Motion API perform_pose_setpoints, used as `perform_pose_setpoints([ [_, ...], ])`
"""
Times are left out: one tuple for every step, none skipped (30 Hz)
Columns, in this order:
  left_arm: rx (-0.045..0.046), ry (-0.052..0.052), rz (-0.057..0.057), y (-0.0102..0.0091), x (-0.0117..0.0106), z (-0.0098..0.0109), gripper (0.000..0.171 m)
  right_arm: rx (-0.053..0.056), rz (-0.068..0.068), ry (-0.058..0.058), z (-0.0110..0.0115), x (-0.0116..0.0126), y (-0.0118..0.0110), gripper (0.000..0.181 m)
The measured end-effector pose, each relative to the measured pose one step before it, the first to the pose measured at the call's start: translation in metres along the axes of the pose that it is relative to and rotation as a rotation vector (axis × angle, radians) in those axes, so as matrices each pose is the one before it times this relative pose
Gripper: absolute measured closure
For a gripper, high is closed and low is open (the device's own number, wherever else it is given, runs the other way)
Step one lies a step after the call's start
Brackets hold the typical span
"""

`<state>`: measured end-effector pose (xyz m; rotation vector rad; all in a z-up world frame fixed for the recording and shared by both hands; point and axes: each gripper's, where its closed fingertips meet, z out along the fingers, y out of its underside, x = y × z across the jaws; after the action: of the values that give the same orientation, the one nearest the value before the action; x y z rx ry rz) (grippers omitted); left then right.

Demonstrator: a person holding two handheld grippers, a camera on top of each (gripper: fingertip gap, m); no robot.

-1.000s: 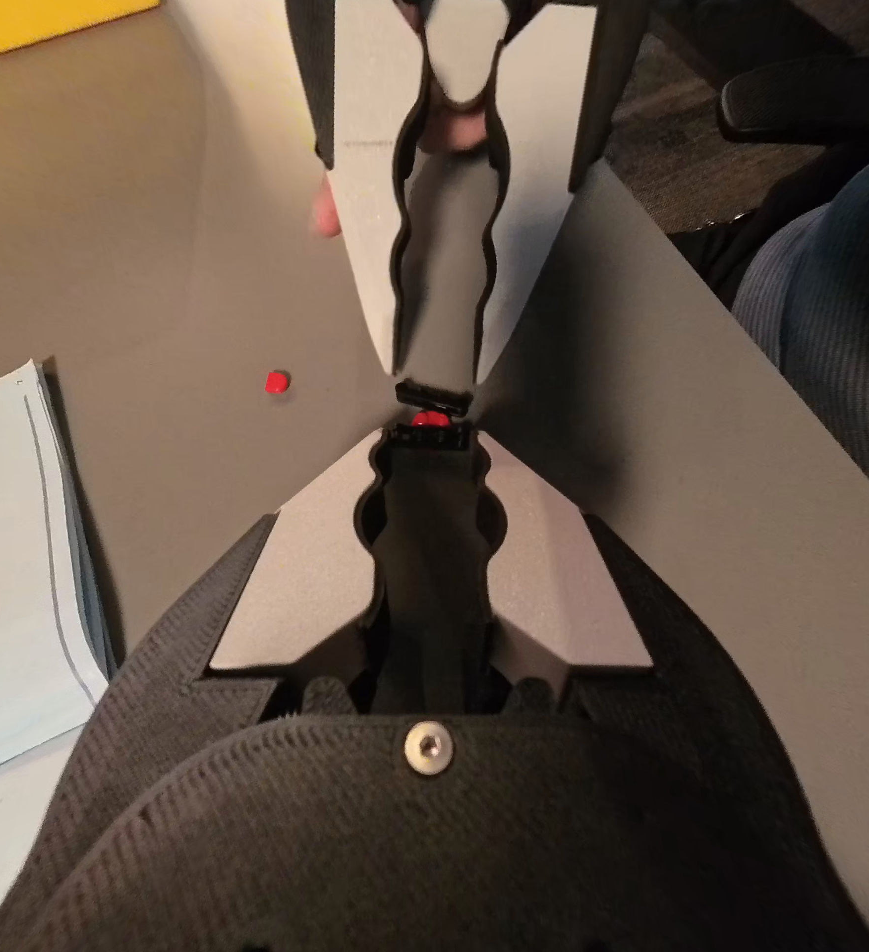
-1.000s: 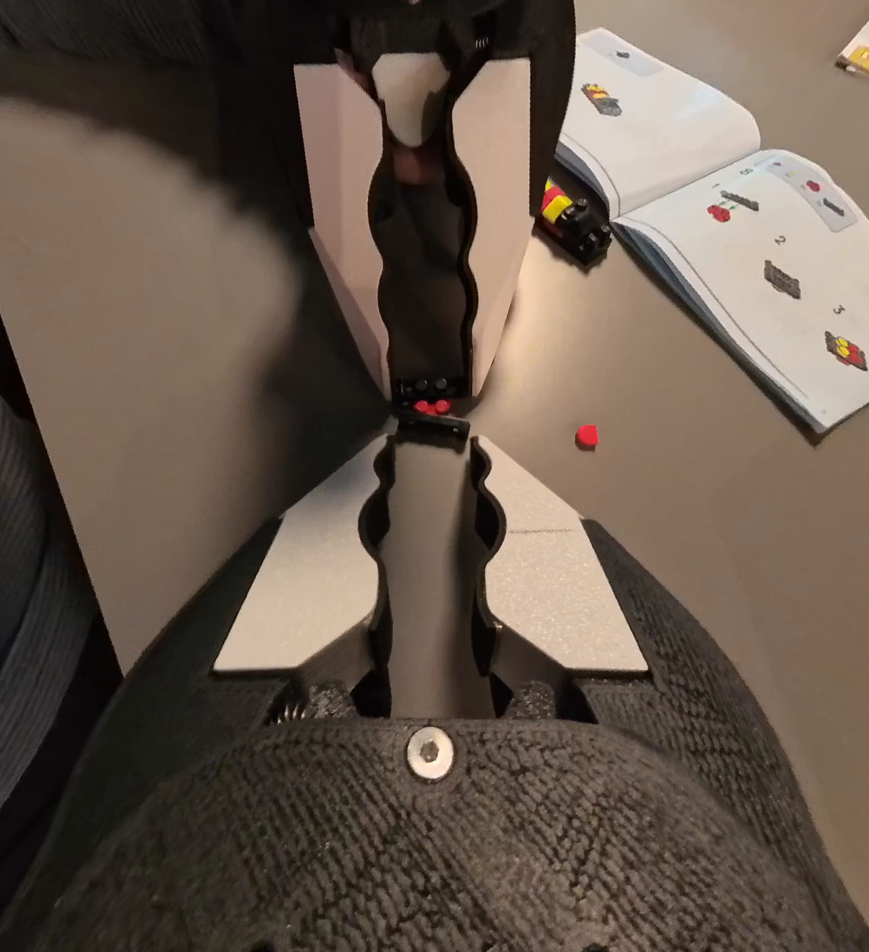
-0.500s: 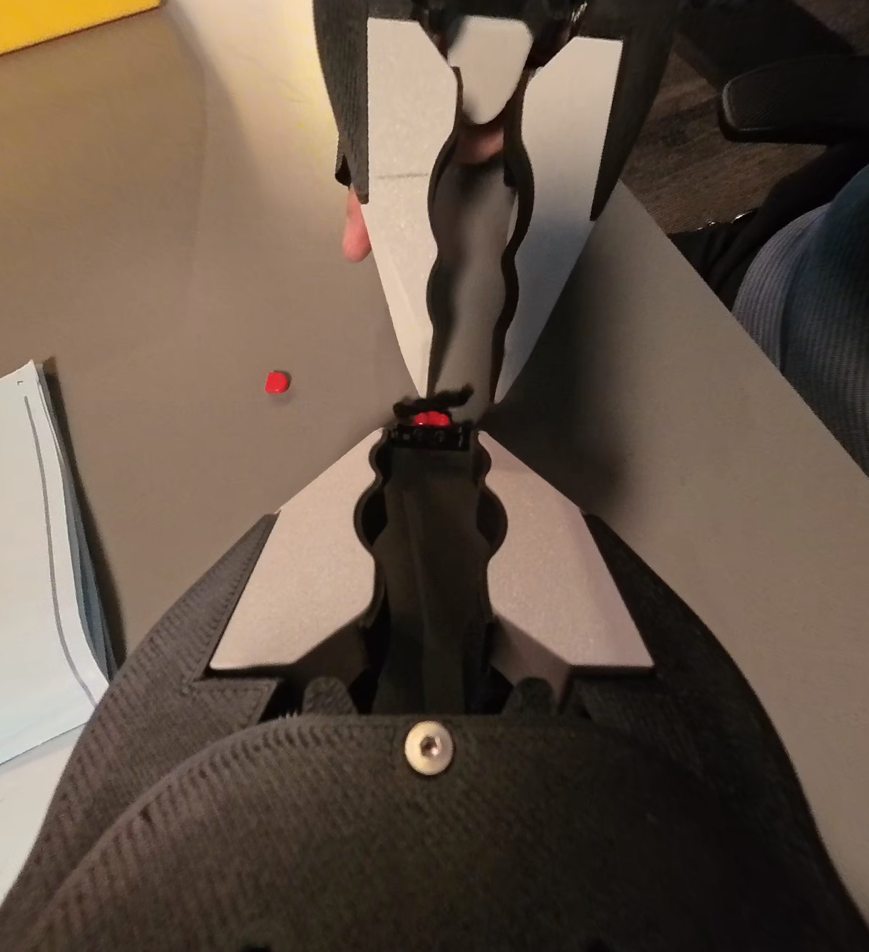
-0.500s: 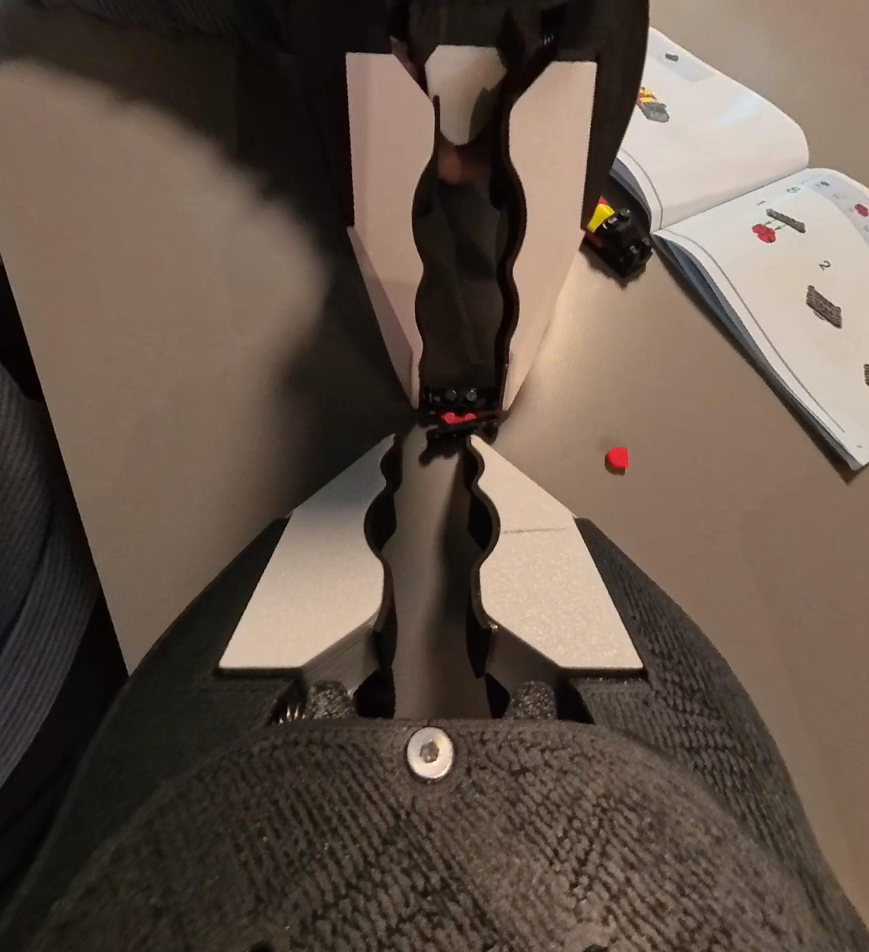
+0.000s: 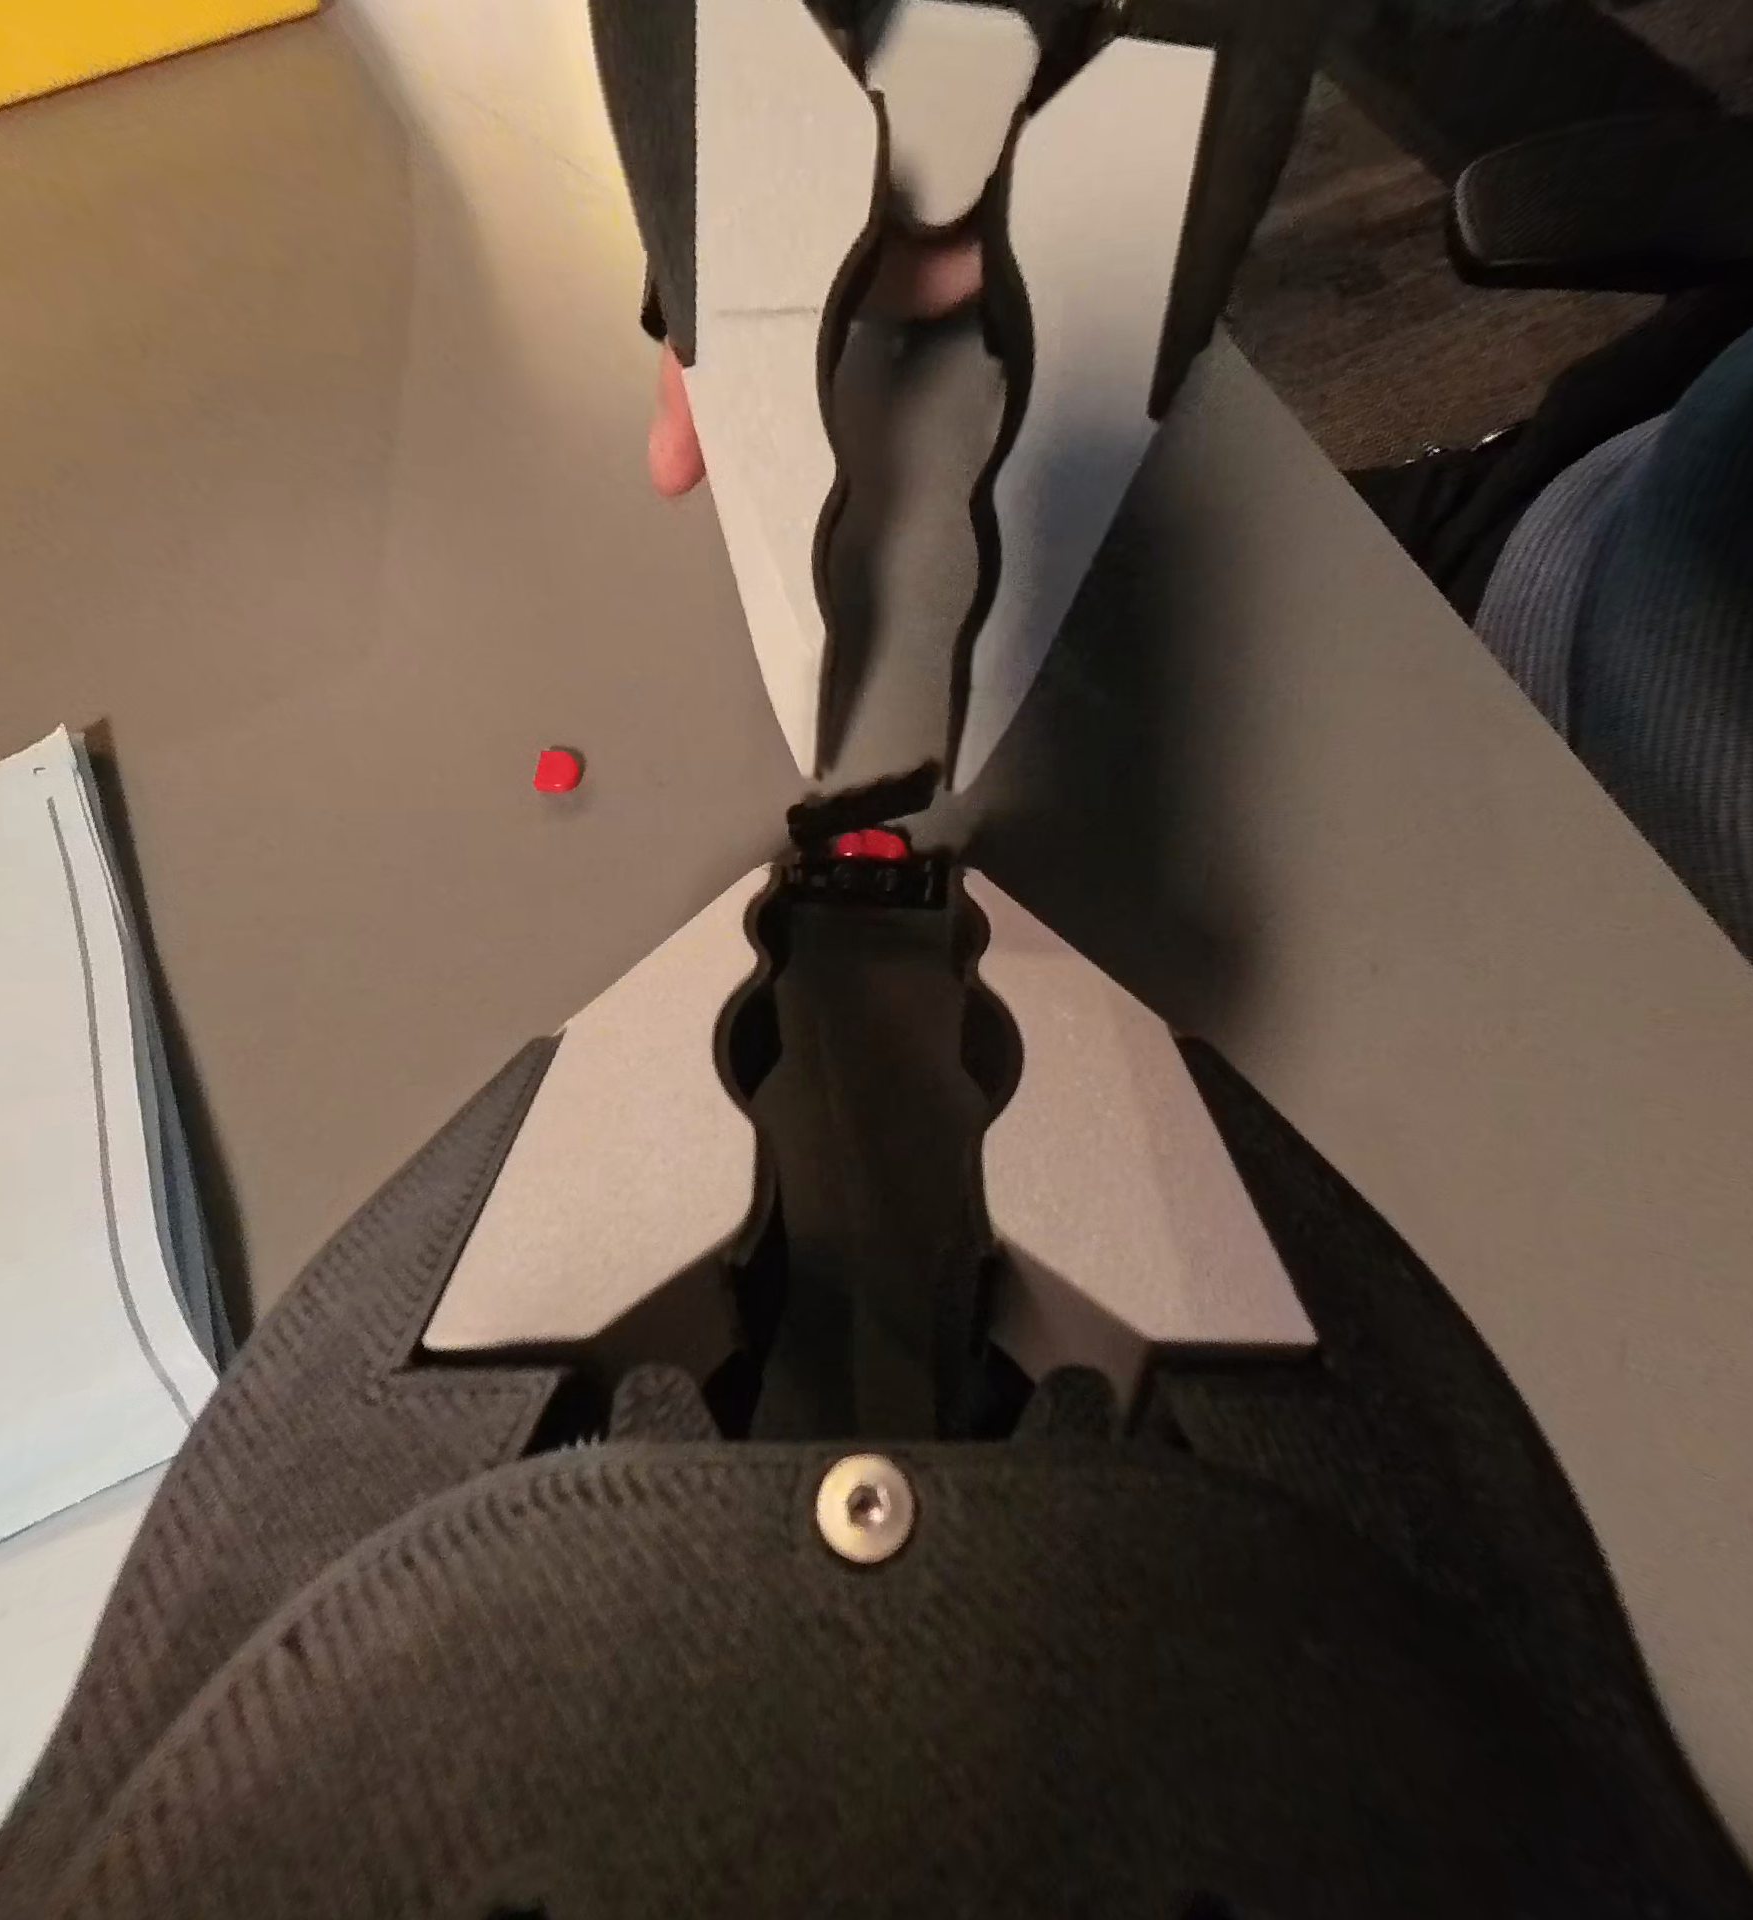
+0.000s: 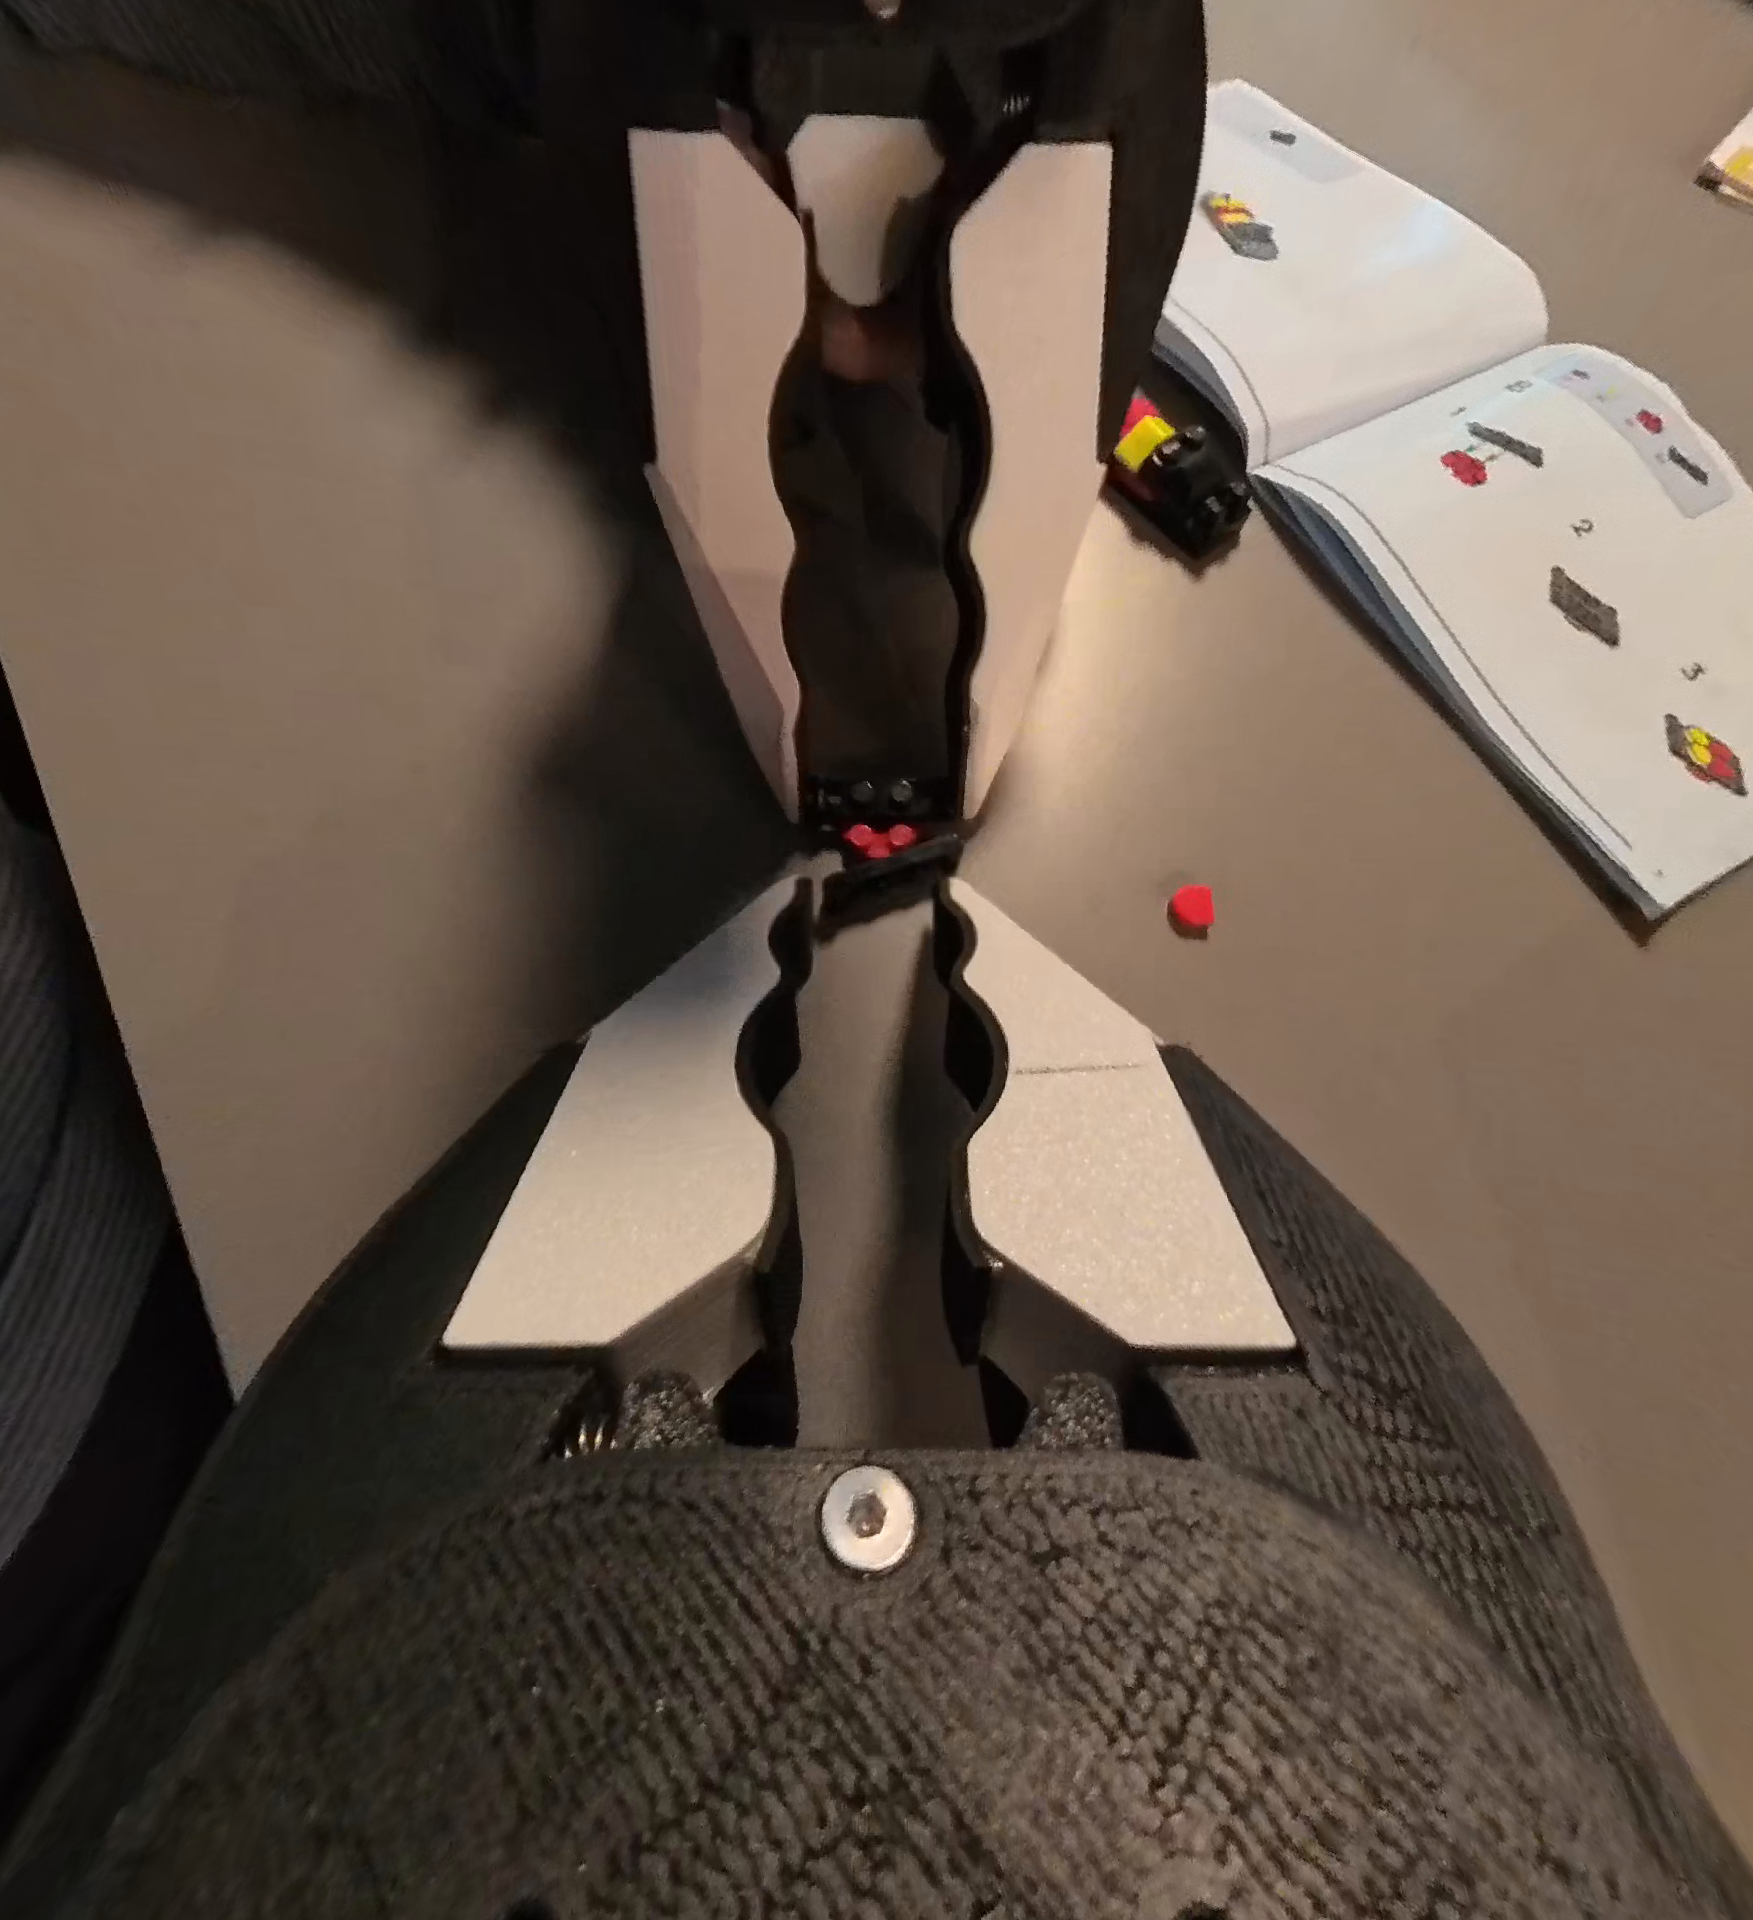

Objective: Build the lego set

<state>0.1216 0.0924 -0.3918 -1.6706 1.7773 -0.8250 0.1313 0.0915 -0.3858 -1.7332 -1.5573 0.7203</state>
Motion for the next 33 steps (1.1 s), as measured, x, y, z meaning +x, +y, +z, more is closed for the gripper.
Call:
perform_pose_setpoints([
  [0.00002, 0.0002, -0.0001, 0.00008, -0.00007, 0.00006, 0.142, -0.0074, 0.0054, -0.0108, -0.00040, -0.00056, 0.00175, 0.162],
  [-0.00002, -0.0001, 0.0002, 0.00000, -0.00002, 0.00000, 0.142, -0.0074, 0.0020, -0.0137, -0.00005, -0.00158, 0.00156, 0.163],
  [0.00000, 0.0002, -0.0004, 0.00000, -0.00005, -0.00001, 0.142, -0.0078, 0.0007, -0.0103, 0.00043, -0.00148, 0.00120, 0.163],
  [0.00000, 0.0003, -0.0003, -0.00006, -0.00005, 0.00007, 0.142, -0.0041, 0.0005, -0.0073, 0.00080, -0.00128, 0.00020, 0.164],
  [-0.00001, 0.0001, -0.0001, 0.00000, 0.00002, 0.00000, 0.142, 0.0000, 0.0007, -0.0066, 0.00083, -0.00127, -0.00069, 0.163],
  [0.00003, 0.0000, 0.0000, 0.00000, 0.00000, 0.00000, 0.142, 0.0000, -0.0009, -0.0026, 0.00107, -0.00074, -0.00101, 0.162],
  [0.00000, -0.0001, 0.0003, 0.00000, -0.00003, 0.00000, 0.142, 0.0012, -0.0040, 0.0020, 0.00105, -0.00017, -0.00109, 0.161],
  [0.00001, -0.0002, 0.0002, 0.00000, 0.00006, 0.00001, 0.142, 0.0048, -0.0072, 0.0037, 0.00062, -0.00015, -0.00144, 0.160],
  [-0.00001, -0.0001, 0.0001, 0.00000, -0.00002, 0.00000, 0.142, 0.0093, -0.0073, 0.0041, 0.00012, -0.00020, -0.00194, 0.160],
  [0.00001, -0.0002, 0.0003, 0.00000, -0.00005, 0.00000, 0.142, 0.0088, -0.0050, 0.0010, -0.00005, -0.00048, -0.00177, 0.160],
  [0.00003, -0.0002, 0.0003, -0.00001, 0.00005, 0.00001, 0.142, 0.0050, -0.0029, -0.0006, -0.00003, -0.00045, -0.00093, 0.160],
  [0.00000, -0.0001, 0.0001, -0.00006, -0.00002, 0.00008, 0.142, -0.0001, -0.0020, 0.0009, 0.00020, -0.00015, -0.00016, 0.160],
  [0.00001, 0.0000, 0.0000, 0.00000, 0.00000, 0.00000, 0.142, -0.0004, -0.0019, 0.0012, 0.00016, -0.00002, 0.00003, 0.160],
  [0.00003, 0.0000, 0.0001, 0.00000, -0.00001, 0.00000, 0.142, 0.0010, -0.0010, 0.0002, -0.00001, -0.00010, -0.00021, 0.160],
  [0.00003, 0.0000, 0.0000, -0.00007, -0.00011, 0.00007, 0.142, 0.0010, -0.0002, 0.0008, 0.00007, -0.00007, -0.00028, 0.160],
  [0.00001, -0.0002, 0.0002, 0.00000, 0.00006, 0.00001, 0.142, 0.0015, -0.0005, -0.0004, 0.00010, -0.00032, -0.00035, 0.160],
  [0.00003, -0.0002, 0.0002, 0.00000, -0.00004, 0.00000, 0.142, 0.0021, -0.0006, -0.0024, 0.00023, -0.00061, -0.00062, 0.160],
  [0.00000, 0.0000, 0.0000, 0.00008, -0.00001, 0.00007, 0.142, 0.0021, -0.0013, -0.0015, 0.00037, -0.00074, -0.00075, 0.160],
  [0.00004, 0.0000, 0.0000, -0.00007, -0.00001, 0.00008, 0.142, 0.0038, -0.0018, 0.0003, 0.00026, -0.00054, -0.00093, 0.160],
  [-0.00002, -0.0002, 0.0002, 0.00000, -0.00004, 0.00000, 0.142, 0.0021, -0.0014, -0.0007, 0.00037, -0.00043, -0.00060, 0.159],
  [0.00005, -0.0001, 0.0001, -0.00001, 0.00008, 0.00001, 0.142, 0.0010, -0.0004, 0.0002, 0.00038, -0.00037, -0.00052, 0.159],
  [-0.00001, 0.0000, -0.0001, 0.00001, -0.00009, -0.00001, 0.142, 0.0015, -0.0024, 0.0013, 0.00040, -0.00017, -0.00058, 0.159],
  [0.00003, 0.0000, 0.0000, 0.00000, 0.00000, 0.00000, 0.142, 0.0010, -0.0029, 0.0018, 0.00013, -0.00005, -0.00033, 0.158],
  [-0.00001, 0.0000, 0.0000, -0.00006, -0.00001, 0.00007, 0.142, 0.0000, -0.0009, 0.0008, 0.00005, 0.00007, 0.00008, 0.158],
  [-0.00001, -0.0002, 0.0003, 0.00000, 0.00006, 0.00001, 0.142, 0.0000, -0.0009, 0.0004, 0.00007, 0.00001, -0.00006, 0.158],
  [0.00003, -0.0002, 0.0001, 0.00000, -0.00003, 0.00000, 0.142, 0.0001, -0.0023, 0.0010, 0.00005, -0.00011, -0.00008, 0.158],
  [0.00000, -0.0001, 0.0001, 0.00000, -0.00003, 0.00000, 0.142, 0.0000, -0.0032, 0.0015, 0.00004, -0.00007, -0.00006, 0.158],
  [-0.00001, -0.0002, 0.0002, 0.00000, 0.00006, 0.00000, 0.142, 0.0002, -0.0037, 0.0010, 0.00012, -0.00012, -0.00014, 0.158],
  [0.00002, -0.0001, -0.0001, 0.00000, 0.00000, 0.00000, 0.142, -0.0001, -0.0027, 0.0012, 0.00009, -0.00005, 0.00003, 0.158],
  [-0.00002, 0.0000, -0.0004, -0.00006, -0.00008, 0.00007, 0.142, -0.0001, -0.0011, 0.0004, -0.00002, 0.00003, 0.00001, 0.158],
  [0.00005, -0.0002, -0.0008, -0.00001, 0.00002, 0.00000, 0.142, 0.0000, -0.0008, -0.0005, 0.00007, -0.00012, -0.00006, 0.158],
  [0.00009, -0.0004, -0.0017, -0.00001, -0.00004, 0.00000, 0.142, 0.0000, -0.0022, -0.0005, 0.00003, -0.00022, 0.00008, 0.157],
  [0.00021, -0.0010, -0.0021, -0.00003, 0.00000, 0.00001, 0.142, -0.0003, -0.0050, 0.0009, 0.00008, -0.00014, -0.00008, 0.157],
])
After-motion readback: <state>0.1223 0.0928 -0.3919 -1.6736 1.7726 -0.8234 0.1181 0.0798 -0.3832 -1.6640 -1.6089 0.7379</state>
